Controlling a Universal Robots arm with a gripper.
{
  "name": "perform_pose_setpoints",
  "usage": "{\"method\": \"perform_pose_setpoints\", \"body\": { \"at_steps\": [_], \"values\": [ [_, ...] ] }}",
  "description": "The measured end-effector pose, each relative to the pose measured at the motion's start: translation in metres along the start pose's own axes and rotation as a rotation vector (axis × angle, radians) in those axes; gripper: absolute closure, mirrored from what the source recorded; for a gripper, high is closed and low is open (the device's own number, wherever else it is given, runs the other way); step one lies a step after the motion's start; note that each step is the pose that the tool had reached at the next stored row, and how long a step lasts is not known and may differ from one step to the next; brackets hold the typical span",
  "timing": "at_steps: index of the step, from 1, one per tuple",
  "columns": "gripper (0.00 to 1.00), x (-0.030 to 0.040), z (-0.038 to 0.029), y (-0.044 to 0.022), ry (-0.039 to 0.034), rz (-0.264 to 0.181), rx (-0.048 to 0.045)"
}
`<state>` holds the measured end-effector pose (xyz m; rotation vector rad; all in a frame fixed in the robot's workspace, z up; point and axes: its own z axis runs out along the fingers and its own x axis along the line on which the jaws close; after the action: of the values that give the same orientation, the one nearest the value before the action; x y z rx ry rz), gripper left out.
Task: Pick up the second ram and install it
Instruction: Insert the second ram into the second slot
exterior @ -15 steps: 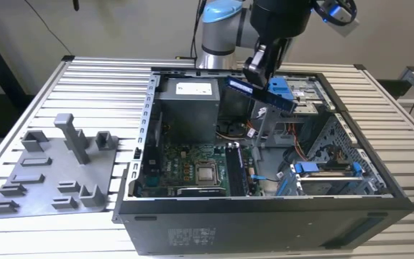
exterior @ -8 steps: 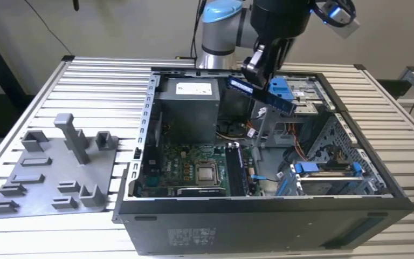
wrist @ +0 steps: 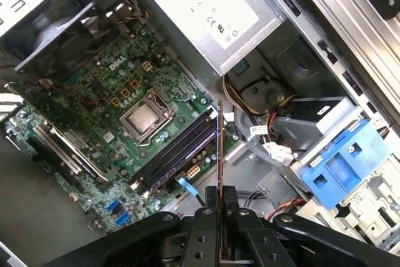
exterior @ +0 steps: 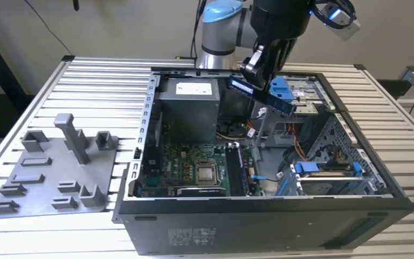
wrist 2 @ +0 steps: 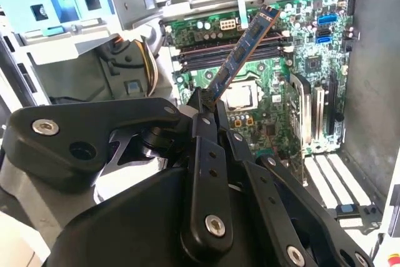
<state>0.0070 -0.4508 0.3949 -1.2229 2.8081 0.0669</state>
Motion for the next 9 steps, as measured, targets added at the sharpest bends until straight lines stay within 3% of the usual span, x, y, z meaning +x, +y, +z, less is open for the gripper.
{"method": "perform_pose_setpoints", "body": {
  "at_steps": [9],
  "values": [
    [0.86, 0.0002, 0.0004, -0.0002, 0.0021, 0.000, -0.0021]
  ]
}}
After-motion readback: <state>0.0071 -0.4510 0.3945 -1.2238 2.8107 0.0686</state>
